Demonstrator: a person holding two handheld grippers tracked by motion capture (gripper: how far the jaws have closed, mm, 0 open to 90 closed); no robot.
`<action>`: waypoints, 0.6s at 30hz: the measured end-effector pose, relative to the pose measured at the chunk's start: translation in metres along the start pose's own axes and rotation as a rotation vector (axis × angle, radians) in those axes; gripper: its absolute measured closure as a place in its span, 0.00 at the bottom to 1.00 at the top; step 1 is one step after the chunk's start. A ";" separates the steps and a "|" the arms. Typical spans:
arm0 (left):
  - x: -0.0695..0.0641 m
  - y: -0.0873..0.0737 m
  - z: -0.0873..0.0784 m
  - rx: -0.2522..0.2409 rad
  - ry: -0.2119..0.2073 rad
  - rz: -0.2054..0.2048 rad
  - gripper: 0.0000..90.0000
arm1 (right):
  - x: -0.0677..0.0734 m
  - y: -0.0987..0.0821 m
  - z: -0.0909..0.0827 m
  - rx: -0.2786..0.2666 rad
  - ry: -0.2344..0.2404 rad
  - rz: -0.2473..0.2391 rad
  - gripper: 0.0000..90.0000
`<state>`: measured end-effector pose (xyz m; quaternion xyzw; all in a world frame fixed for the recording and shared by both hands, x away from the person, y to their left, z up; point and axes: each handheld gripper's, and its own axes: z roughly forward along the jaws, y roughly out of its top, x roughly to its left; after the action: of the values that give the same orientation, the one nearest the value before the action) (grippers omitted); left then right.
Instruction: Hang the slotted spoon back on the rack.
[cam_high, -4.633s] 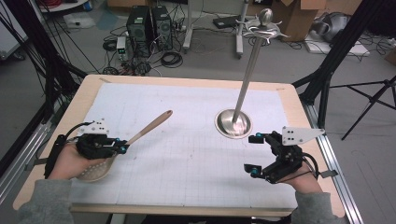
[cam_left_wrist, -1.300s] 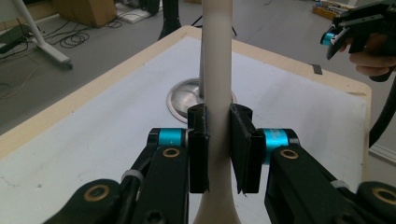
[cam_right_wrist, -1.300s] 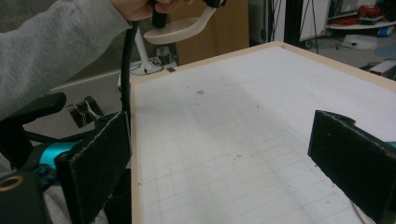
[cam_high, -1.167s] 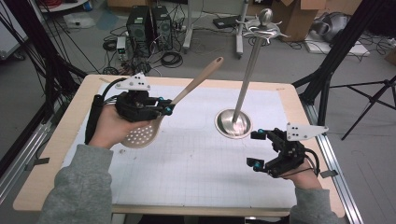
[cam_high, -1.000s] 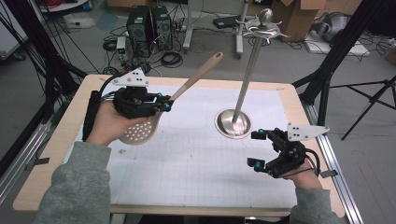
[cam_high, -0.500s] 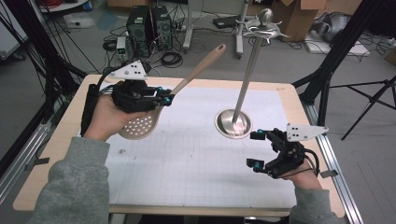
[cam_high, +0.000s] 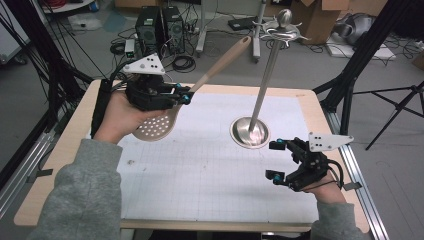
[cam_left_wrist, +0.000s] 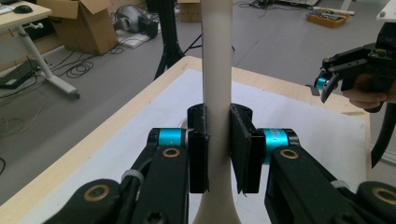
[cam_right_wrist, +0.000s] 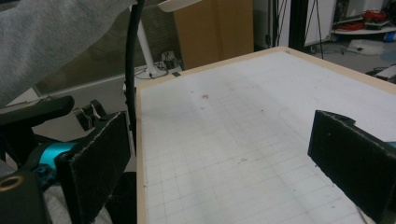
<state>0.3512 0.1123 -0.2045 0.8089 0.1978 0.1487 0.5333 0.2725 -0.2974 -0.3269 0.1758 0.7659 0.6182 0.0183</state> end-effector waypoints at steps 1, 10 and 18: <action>0.000 0.001 0.001 0.000 -0.001 0.003 0.86 | 0.000 0.000 0.000 -0.001 0.001 -0.002 0.05; 0.001 0.009 0.007 0.005 -0.005 0.012 0.86 | -0.001 0.000 -0.002 -0.012 0.005 0.005 0.05; 0.002 0.011 0.012 -0.029 -0.020 -0.011 0.86 | 0.000 0.001 -0.004 -0.028 0.005 0.002 0.05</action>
<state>0.3603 0.1001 -0.1987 0.8014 0.1947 0.1406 0.5478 0.2719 -0.3013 -0.3254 0.1746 0.7570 0.6294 0.0180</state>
